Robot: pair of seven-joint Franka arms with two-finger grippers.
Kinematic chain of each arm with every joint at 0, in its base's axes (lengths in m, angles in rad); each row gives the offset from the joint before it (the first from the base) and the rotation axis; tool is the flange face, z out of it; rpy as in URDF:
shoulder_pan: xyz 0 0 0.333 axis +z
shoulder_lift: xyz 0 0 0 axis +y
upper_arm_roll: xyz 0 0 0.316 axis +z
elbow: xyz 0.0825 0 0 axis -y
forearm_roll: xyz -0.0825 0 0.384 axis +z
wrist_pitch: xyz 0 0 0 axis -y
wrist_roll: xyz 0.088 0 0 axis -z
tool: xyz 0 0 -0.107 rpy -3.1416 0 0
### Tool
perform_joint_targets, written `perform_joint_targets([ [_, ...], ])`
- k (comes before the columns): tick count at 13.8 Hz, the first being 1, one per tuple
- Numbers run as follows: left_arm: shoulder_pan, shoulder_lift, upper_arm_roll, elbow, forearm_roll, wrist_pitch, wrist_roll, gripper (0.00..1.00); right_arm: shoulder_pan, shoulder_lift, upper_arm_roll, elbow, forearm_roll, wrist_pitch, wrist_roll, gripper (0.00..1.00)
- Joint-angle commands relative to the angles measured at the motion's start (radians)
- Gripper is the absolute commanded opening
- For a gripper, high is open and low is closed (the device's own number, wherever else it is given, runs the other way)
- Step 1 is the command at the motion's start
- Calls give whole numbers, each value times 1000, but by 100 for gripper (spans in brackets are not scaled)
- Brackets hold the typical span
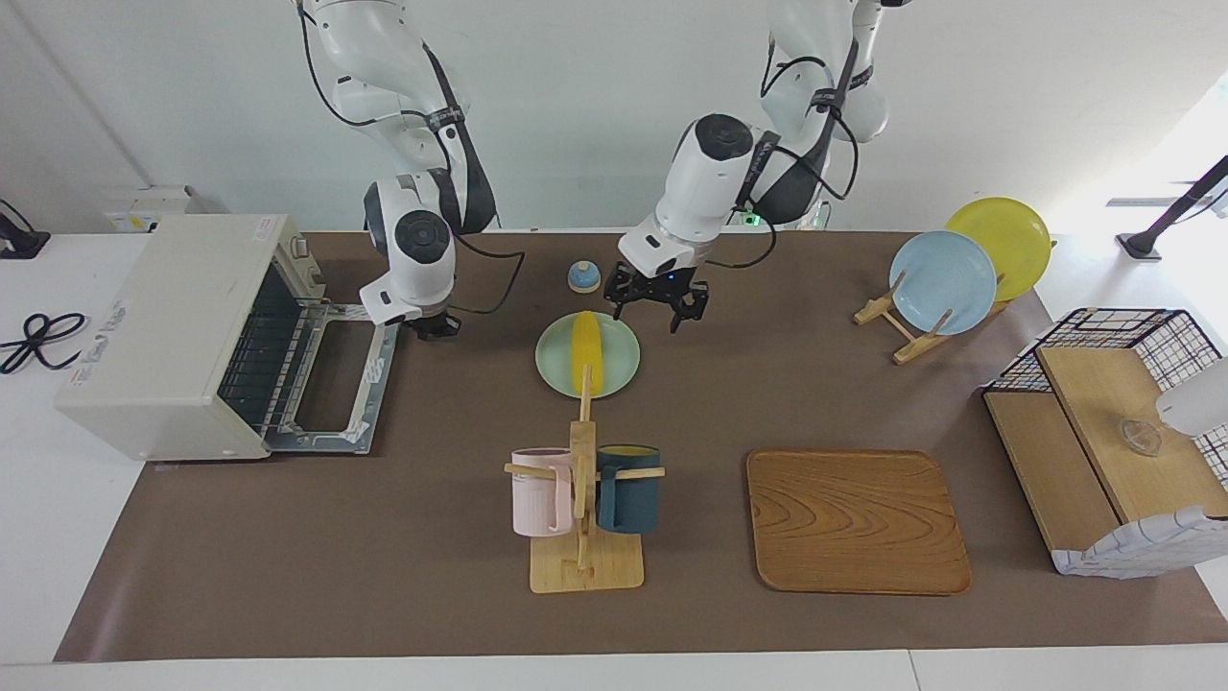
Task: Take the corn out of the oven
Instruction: 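Grasp the yellow corn with the left gripper while the right gripper withdraws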
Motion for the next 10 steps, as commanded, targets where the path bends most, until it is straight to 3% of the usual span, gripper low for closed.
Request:
perform_joint_targets([
  [1,-85,74,23,0,-6,86,-15,100,-31,-35,11,-38,-36,25,-22,0],
  [5,-138,223,26,84,58,126,-102,100,-55,-35,11,-36,-108,15,-22,0],
  [10,-139,279,27,115,100,172,-151,100,-51,-29,12,29,-192,-115,-13,0],
])
